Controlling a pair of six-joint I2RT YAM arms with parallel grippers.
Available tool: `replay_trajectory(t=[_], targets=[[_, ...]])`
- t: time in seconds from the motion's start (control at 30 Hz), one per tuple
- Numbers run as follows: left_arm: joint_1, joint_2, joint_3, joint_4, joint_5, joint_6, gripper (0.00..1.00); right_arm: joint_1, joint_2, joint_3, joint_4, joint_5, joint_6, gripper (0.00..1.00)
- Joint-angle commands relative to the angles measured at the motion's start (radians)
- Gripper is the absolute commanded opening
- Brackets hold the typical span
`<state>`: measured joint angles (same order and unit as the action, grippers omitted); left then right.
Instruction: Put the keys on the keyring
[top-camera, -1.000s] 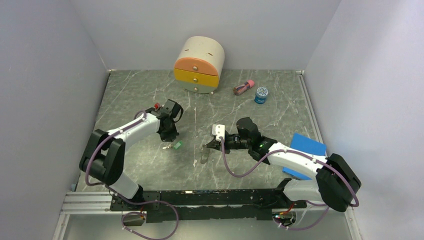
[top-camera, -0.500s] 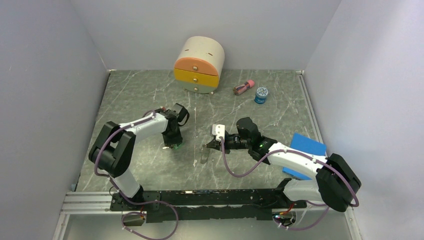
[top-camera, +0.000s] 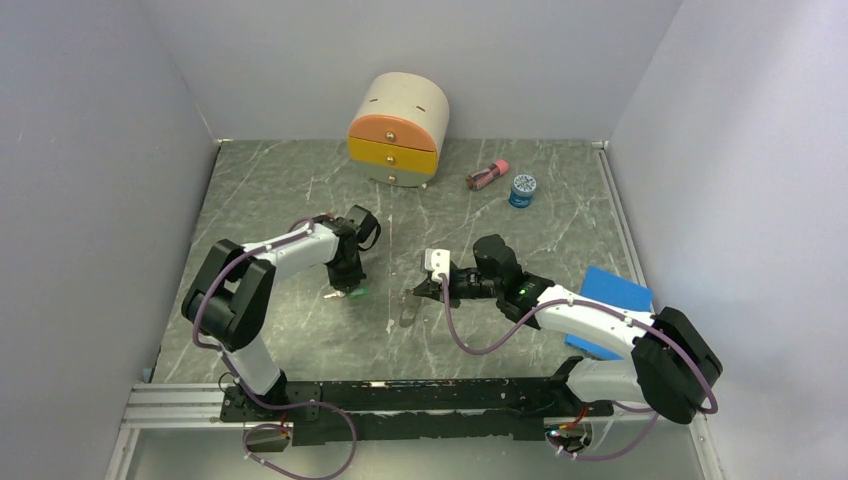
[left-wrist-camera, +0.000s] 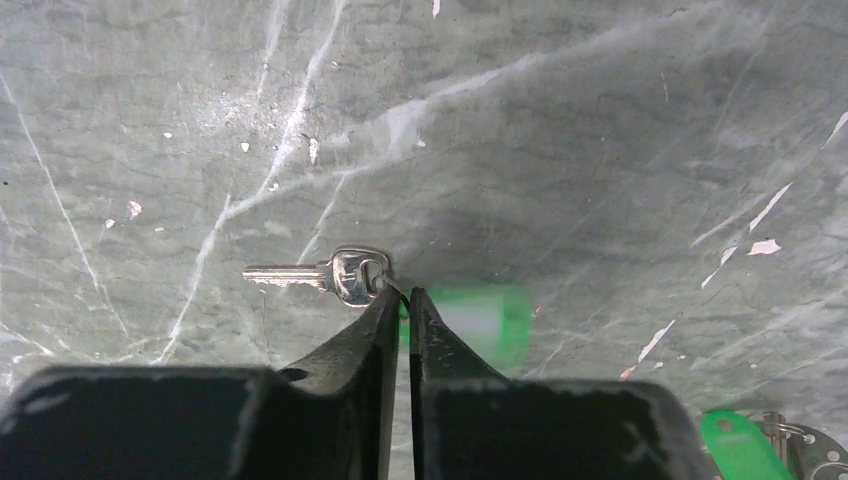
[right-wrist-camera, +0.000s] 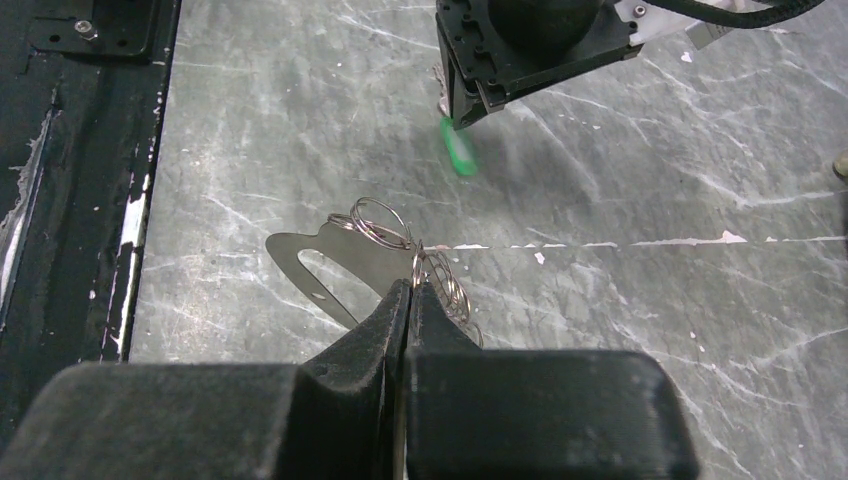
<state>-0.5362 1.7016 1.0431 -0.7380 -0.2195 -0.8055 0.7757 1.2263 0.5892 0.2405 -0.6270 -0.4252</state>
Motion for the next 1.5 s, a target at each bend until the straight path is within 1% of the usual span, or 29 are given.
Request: replay_trajectory(t=[0.0, 0.1, 0.37, 0.53, 0.63, 0.8, 0.9, 1.03, 1.1, 1.23, 1.4, 1.47], targets=[[-0.003, -0.034, 0.014, -0.012, -0.031, 0.012, 0.09, 0.001, -0.016, 0.001, 0.038, 0.005, 0.003, 0.00], [-0.004, -0.080, -0.003, -0.006, -0.034, 0.025, 0.03, 0.001, -0.015, 0.005, 0.037, 0.001, 0.007, 0.00], [-0.003, -0.200, -0.035, -0.004, -0.080, 0.081, 0.03, 0.002, -0.013, 0.012, 0.032, -0.008, 0.004, 0.00], [-0.003, -0.292, -0.072, 0.063, -0.066, 0.184, 0.03, 0.002, -0.015, 0.016, 0.024, -0.011, -0.001, 0.00], [-0.004, -0.375, -0.104, 0.143, -0.024, 0.279, 0.03, 0.002, -0.019, 0.017, 0.020, -0.014, -0.003, 0.00], [-0.003, -0.531, -0.179, 0.303, 0.154, 0.514, 0.03, 0.002, -0.028, 0.014, 0.025, -0.026, -0.007, 0.00], [-0.003, -0.615, -0.205, 0.360, 0.230, 0.627, 0.03, 0.002, -0.035, 0.011, 0.028, -0.035, -0.012, 0.00], [-0.003, -0.677, -0.210, 0.375, 0.354, 0.806, 0.03, 0.002, -0.044, 0.005, 0.028, -0.044, -0.025, 0.00], [-0.004, -0.693, -0.206, 0.362, 0.378, 0.872, 0.03, 0.003, -0.047, 0.002, 0.031, -0.042, -0.029, 0.00], [-0.002, -0.719, -0.213, 0.332, 0.505, 1.010, 0.03, 0.003, -0.063, -0.005, 0.033, -0.046, -0.038, 0.00], [-0.003, -0.766, -0.272, 0.366, 0.682, 1.140, 0.03, 0.002, -0.079, -0.013, 0.030, -0.055, -0.051, 0.00], [-0.003, -0.785, -0.294, 0.392, 0.729, 1.163, 0.02, 0.003, -0.080, -0.013, 0.030, -0.059, -0.055, 0.00]])
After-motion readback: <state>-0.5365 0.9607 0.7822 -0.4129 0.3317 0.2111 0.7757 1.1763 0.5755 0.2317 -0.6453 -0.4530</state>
